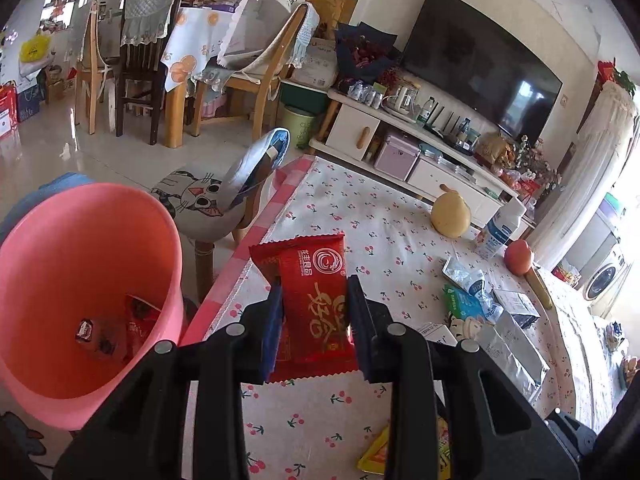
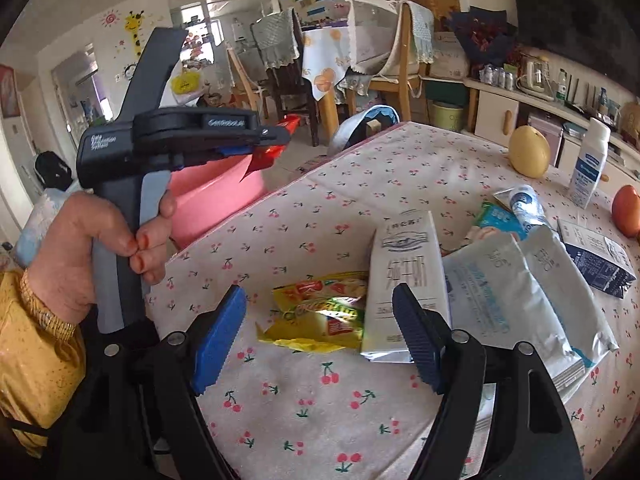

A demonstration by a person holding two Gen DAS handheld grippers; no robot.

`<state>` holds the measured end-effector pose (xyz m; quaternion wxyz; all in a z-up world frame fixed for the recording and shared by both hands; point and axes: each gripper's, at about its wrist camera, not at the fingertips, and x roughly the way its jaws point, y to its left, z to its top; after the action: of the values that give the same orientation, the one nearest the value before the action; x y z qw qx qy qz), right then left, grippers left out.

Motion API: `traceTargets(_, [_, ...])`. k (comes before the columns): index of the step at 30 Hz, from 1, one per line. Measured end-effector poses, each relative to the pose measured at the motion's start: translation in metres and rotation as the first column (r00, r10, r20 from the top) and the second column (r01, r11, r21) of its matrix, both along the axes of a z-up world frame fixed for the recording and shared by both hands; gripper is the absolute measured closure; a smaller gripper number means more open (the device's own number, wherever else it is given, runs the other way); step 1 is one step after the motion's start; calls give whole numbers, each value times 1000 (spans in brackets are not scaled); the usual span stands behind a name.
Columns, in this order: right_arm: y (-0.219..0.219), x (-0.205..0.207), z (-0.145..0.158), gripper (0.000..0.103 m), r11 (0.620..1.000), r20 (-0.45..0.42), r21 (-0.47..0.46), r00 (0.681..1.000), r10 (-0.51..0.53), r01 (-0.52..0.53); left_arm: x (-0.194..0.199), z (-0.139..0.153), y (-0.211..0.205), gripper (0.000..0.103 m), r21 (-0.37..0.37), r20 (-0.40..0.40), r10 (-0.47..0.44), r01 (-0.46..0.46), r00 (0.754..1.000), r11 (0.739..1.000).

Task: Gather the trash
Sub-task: 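Carry the red wrapper toward the bucket while the right tool grasps the yellow snack bag, then drop the red wrapper and yellow snack bag into the pink bucket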

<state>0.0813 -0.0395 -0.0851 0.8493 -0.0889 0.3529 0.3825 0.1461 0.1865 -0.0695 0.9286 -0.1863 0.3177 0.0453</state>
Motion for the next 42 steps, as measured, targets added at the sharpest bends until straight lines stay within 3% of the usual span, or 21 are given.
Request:
traceTargets(3, [17,-2,-17,36,995,12,-94,1000,-18,19,2,-5,6,70,-13,-8,0,0,1000,1000])
traceTargets(6, [28,-4,-25,37,988,51,-150,999,-17,24,1,-5,8,70,7,4,-10,10,1000,1000])
traceTargets(10, [38,0,-36,37,974,71,-218,996,-52,66,1,-5,16,70,-18,18,-7,8,1000,1000])
traceTargets(13, [37,6,-42,42,974,35,-211,996,-78,84,0,-2,20,70,-13,31,-1,2,1000,1000])
traceTargets(21, [44,5,-43,60,968,40,-224,994,-105,111,-3,-1,39,70,-29,49,39,-37,998,999])
traceTargets(24, [44,4,-39,67,969,36,-213,992,-122,127,-6,1,46,70,-27,59,60,-59,996,998])
traceTargets(35, [58,7,10,70,985,51,-102,989,-138,142,-21,7,81,70,-73,90,159,-153,983,986])
traceTargets(42, [103,25,53,70,997,73,-1,994,-79,79,-37,7,119,70,-113,92,283,-272,955,956])
